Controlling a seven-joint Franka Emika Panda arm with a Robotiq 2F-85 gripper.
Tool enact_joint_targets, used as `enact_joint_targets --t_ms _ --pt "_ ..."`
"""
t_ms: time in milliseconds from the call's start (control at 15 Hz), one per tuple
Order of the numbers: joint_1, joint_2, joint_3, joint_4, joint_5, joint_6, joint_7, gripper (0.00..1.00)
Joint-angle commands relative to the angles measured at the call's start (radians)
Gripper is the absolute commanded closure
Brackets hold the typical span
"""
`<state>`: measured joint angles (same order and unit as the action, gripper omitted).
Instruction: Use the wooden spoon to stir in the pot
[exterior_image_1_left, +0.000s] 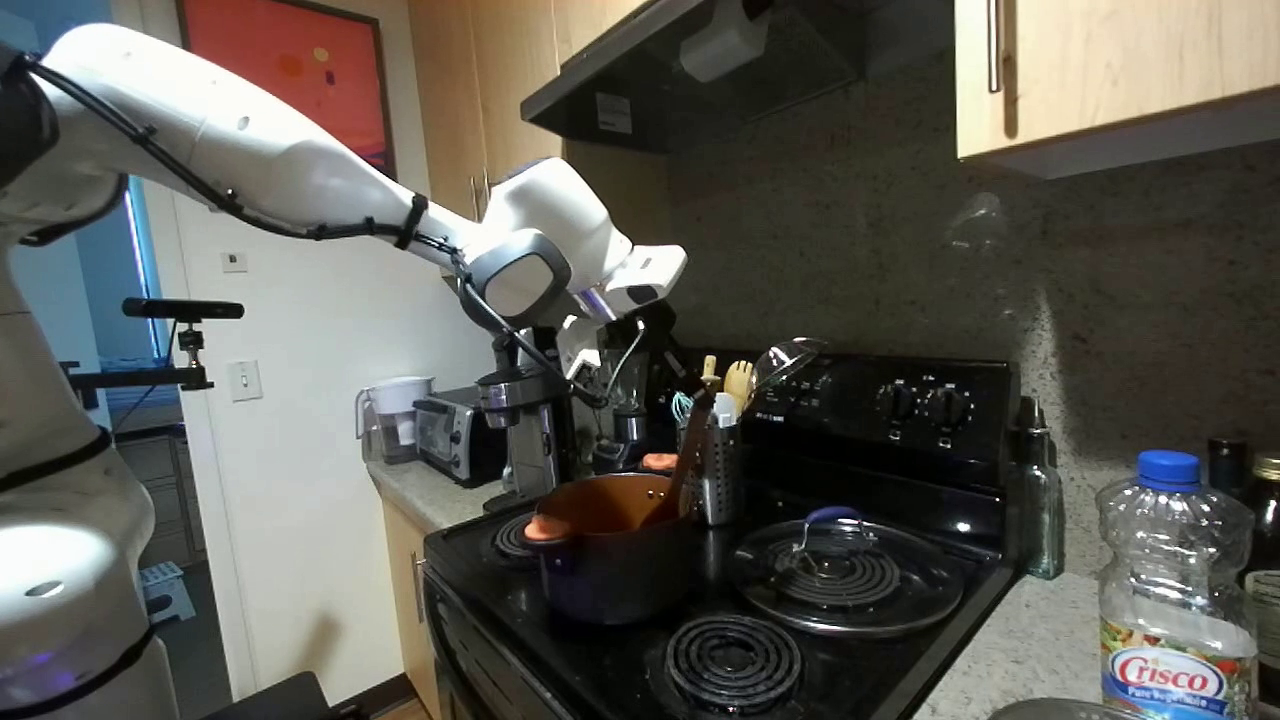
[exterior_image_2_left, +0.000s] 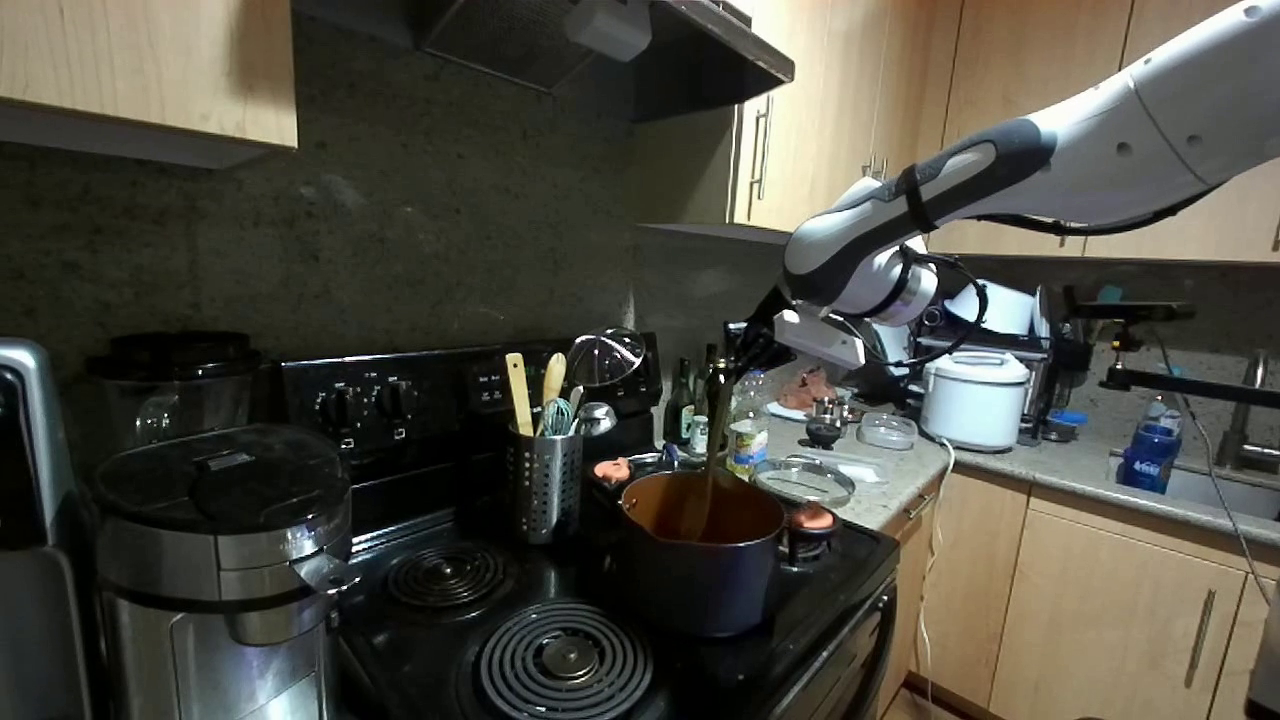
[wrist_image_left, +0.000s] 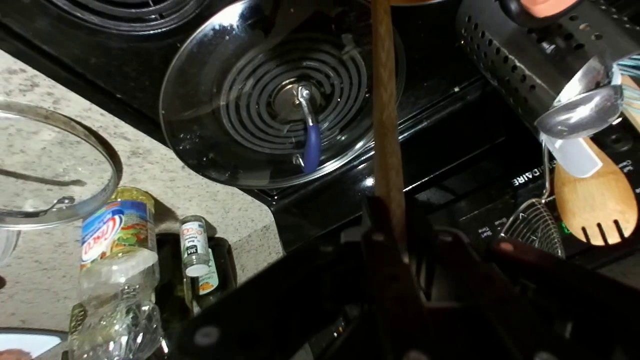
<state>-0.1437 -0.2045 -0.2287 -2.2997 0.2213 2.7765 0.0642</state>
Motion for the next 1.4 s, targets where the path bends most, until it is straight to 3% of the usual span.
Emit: enact_joint_targets --t_ms 0,533,1333 --pt "0.001 -0.129 0.012 -0.099 0.000 -0.026 -0.029 0.94" --pt "-0.004 -0.344 0.014 -0.280 -0.063 -0.013 -0.058 0.94" --pt "0.047 -0.456 0.023 -0.345 -0.058 -0.003 -0.086 0.94"
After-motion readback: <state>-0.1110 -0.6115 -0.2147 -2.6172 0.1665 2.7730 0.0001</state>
